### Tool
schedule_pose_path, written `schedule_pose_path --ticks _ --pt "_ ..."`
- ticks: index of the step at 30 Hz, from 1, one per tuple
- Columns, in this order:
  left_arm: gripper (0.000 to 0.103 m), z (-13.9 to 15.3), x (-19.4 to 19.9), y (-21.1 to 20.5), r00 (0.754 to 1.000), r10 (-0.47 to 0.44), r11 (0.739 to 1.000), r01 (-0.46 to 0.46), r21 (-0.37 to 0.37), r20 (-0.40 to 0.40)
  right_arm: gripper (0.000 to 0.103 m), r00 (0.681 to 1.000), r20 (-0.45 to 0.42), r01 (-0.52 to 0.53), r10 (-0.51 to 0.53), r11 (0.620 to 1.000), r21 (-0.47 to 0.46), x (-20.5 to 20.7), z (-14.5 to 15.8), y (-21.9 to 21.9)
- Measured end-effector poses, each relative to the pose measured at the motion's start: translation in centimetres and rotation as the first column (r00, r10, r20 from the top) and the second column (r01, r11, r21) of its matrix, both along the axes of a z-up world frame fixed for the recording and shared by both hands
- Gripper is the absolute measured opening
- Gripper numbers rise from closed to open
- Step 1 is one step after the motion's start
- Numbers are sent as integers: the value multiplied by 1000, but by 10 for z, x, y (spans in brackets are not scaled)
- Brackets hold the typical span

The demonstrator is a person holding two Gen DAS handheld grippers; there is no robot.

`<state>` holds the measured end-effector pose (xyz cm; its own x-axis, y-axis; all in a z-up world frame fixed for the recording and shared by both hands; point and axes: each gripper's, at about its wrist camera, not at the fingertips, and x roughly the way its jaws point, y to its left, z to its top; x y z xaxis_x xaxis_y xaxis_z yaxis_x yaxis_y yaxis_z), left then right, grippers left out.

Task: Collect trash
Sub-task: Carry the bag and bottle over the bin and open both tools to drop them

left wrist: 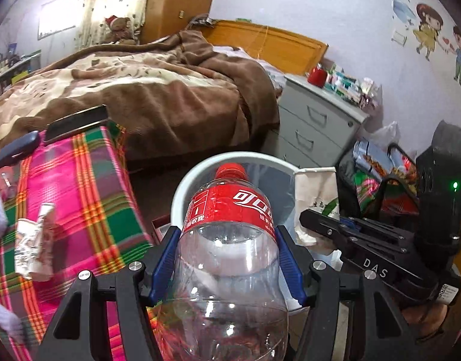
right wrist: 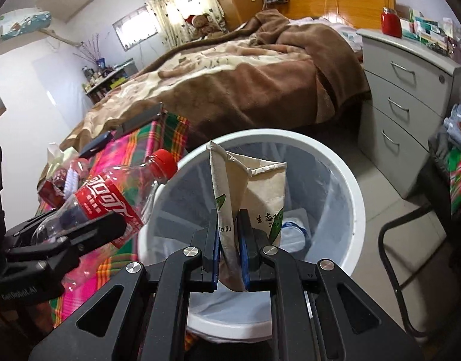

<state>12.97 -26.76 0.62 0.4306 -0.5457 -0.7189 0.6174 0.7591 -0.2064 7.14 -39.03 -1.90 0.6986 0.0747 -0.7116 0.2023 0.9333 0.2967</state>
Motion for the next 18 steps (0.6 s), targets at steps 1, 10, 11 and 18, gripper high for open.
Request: schedule_pose_path --ticks 1,10,11,18 --pt "63 -3 1 -4 1000 0 1000 0 5 -7 11 1000 -7 3 -3 1000 -5 1 -2 -2" --pt "67 -17 12 -18 999 -16 1000 15 -15 -40 21 998 -58 5 -6 1000 -25 6 -12 -13" --pt "74 -16 12 -17 999 -18 1000 17 -22 -36 33 998 -62 11 -13 999 -35 6 -13 -13" --pt "76 -7 11 -5 1000 4 999 -5 -42 -17 48 998 -49 26 -29 999 -48 2 -8 -12"
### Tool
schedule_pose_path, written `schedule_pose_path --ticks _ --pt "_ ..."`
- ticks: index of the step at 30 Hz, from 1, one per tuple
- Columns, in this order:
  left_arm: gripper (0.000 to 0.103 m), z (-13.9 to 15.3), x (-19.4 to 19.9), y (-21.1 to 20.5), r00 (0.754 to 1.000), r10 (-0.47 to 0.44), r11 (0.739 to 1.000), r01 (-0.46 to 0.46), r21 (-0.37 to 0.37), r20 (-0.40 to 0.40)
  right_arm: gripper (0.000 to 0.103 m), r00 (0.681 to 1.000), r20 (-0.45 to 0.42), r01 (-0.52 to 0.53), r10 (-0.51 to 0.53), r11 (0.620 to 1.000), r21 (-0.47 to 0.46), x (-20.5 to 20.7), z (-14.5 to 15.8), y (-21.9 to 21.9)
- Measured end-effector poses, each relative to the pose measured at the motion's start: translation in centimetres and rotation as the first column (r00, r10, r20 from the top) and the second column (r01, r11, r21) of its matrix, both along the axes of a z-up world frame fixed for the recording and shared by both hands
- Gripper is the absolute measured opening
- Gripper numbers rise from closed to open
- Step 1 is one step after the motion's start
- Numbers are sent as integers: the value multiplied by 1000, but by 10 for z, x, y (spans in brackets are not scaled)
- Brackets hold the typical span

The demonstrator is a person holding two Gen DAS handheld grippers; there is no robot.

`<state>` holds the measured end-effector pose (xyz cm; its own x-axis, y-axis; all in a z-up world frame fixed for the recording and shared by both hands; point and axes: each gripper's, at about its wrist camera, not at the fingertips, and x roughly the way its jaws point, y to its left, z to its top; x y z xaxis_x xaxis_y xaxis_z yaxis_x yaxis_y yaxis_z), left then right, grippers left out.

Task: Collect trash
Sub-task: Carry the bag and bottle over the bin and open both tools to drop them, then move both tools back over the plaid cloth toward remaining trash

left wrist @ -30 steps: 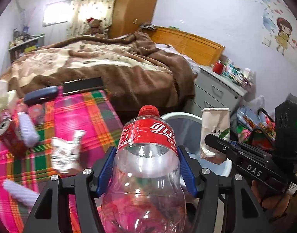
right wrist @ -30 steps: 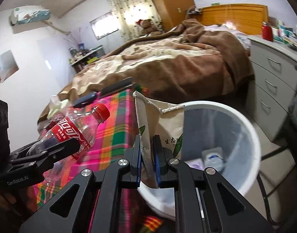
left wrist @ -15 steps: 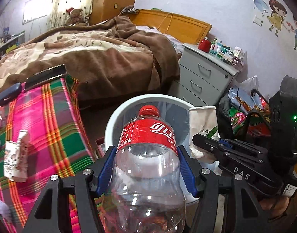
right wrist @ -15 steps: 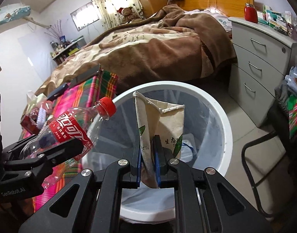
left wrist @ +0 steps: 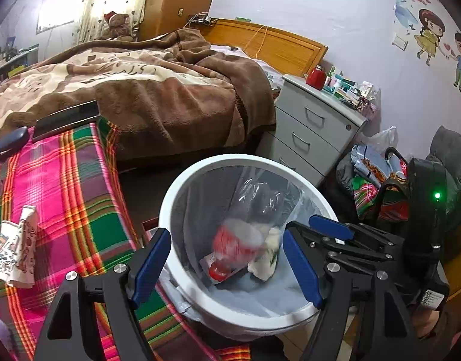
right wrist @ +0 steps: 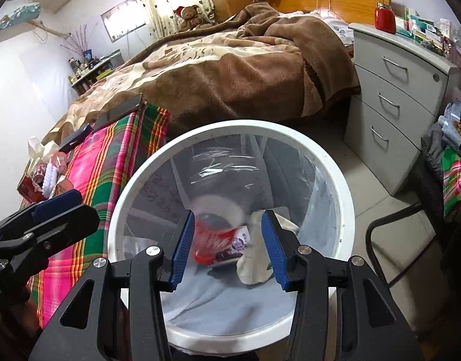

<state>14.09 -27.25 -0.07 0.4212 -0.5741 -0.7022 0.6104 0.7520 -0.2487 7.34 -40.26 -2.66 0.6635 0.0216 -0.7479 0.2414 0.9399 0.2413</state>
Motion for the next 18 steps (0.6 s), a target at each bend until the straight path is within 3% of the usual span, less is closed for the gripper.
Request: schedule_pose_path --ticks 18 --pt "76 21 -17 62 993 99 995 -98 -15 61 48 996 85 -29 29 1000 0 -3 22 32"
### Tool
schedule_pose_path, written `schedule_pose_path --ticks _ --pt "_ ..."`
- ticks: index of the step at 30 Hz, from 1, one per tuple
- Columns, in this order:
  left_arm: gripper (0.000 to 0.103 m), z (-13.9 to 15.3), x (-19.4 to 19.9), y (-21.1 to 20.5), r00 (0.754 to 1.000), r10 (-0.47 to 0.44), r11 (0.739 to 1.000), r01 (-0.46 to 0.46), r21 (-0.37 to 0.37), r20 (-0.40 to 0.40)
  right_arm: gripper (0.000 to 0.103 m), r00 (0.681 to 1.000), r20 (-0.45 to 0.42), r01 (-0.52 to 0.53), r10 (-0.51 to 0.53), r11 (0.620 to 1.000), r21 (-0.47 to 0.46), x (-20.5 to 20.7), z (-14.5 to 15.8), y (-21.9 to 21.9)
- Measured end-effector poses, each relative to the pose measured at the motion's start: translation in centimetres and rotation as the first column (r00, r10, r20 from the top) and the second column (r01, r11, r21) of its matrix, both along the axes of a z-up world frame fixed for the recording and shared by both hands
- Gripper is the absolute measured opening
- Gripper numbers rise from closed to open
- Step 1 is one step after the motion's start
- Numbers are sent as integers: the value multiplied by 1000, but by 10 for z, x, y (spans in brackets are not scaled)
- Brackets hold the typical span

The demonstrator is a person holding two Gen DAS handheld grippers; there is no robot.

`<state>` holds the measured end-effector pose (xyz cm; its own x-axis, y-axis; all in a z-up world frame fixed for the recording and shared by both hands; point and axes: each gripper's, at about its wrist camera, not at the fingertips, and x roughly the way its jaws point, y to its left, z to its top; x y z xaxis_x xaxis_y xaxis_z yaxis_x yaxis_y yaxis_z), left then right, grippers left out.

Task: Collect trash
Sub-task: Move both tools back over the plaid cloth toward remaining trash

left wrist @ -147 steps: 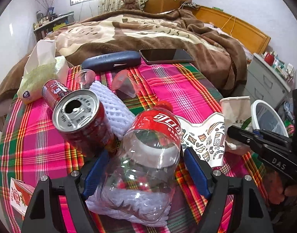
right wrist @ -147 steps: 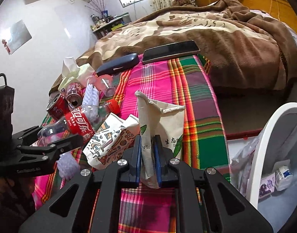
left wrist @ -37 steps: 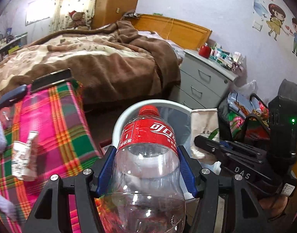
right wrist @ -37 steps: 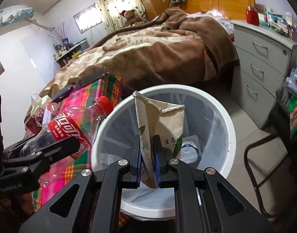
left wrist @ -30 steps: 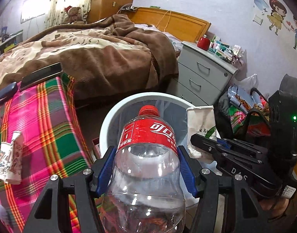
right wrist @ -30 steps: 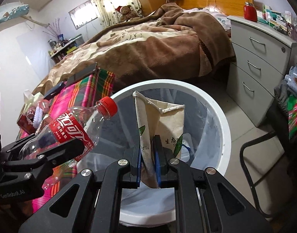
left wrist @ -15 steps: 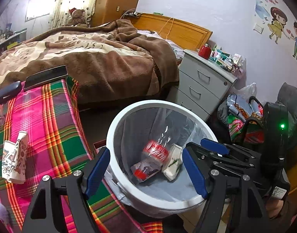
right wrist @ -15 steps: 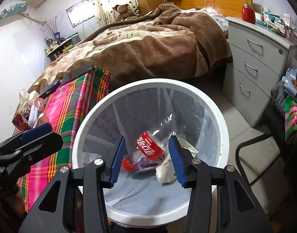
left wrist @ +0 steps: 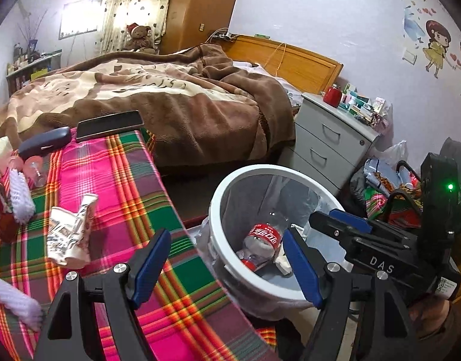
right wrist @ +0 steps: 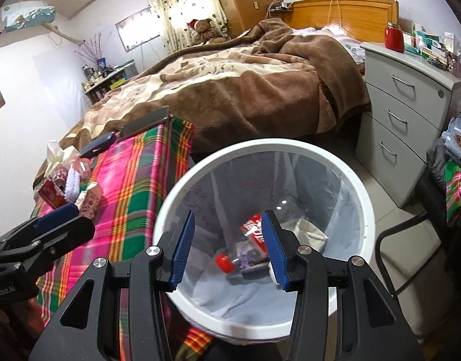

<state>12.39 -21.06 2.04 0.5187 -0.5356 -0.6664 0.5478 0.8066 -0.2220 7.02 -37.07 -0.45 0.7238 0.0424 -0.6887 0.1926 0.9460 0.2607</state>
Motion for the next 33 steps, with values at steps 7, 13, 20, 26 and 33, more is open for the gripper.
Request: schedule_pose_path --ticks 7,13,20,26,33 --pt "76 5 -3 34 998 63 998 -63 -8 15 48 999 25 -32 32 999 -7 3 5 23" --pt "76 9 -2 68 992 126 992 -126 -10 26 48 996 44 -76 76 997 -5 9 8 45" --pt "76 6 1 111 978 207 978 -206 -16 25 48 990 54 -127 127 992 -7 19 8 71" --pt "76 1 7 160 950 312 950 -312 -20 28 51 982 63 -180 181 984 -8 31 7 99" --pt "76 -5 15 208 915 403 915 -403 -17 17 52 971 40 -235 235 972 -4 49 1 131"
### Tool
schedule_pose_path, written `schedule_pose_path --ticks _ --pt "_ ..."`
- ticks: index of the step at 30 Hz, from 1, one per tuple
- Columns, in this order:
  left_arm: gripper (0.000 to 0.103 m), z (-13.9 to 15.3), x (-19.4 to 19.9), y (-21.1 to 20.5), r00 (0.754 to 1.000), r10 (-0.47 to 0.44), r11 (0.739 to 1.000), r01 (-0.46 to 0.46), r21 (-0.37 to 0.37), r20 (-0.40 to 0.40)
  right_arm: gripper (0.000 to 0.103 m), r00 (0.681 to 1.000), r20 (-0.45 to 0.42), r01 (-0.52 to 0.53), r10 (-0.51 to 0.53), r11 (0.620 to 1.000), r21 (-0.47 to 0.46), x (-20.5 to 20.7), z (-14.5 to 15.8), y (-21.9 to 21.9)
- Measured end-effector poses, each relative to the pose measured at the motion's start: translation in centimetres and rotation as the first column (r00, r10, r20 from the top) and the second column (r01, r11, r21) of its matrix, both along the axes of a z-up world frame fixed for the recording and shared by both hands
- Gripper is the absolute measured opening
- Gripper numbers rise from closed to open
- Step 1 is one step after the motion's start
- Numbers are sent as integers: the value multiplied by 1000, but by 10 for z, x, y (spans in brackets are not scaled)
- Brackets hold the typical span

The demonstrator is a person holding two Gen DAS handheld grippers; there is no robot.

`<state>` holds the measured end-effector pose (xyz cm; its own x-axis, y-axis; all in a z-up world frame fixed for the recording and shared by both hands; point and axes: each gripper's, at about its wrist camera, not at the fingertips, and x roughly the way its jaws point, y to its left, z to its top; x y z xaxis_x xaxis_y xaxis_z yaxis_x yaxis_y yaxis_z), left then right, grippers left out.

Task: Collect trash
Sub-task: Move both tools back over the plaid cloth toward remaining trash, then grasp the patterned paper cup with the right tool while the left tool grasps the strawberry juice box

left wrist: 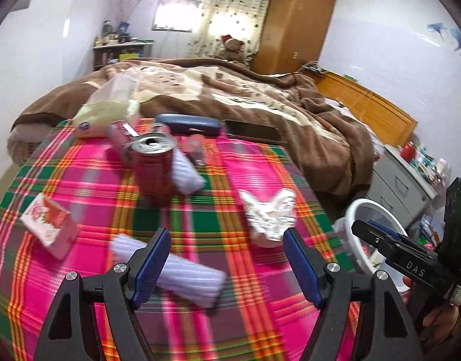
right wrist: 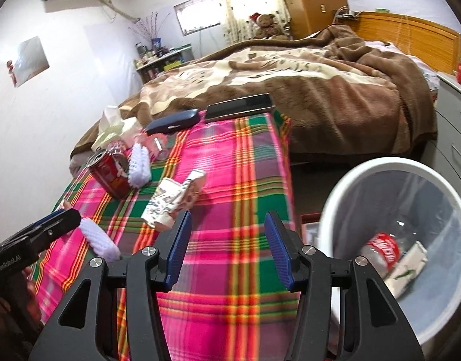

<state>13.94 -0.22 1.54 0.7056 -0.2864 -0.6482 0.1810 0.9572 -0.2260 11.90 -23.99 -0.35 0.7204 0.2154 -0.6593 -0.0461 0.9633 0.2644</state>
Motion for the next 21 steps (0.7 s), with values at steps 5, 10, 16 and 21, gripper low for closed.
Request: schedule_pose_path --ticks 5,10,16,21 --pt "76 -4 3 36 997 76 997 -76 -5 -10 53 1000 -17 -26 26 1000 7 10 -3 15" --pt "77 -11 7 69 990 141 990 -142 -6 -25 54 998 -45 -50 50 999 12 24 -9 34" --pt "77 -16 12 99 977 209 978 -208 16 -37 57 995 -81 -56 57 998 14 38 -17 47" --pt "82 -19 15 123 956 293 954 -291 74 -25 57 992 -117 -36 37 999 16 50 -24 53"
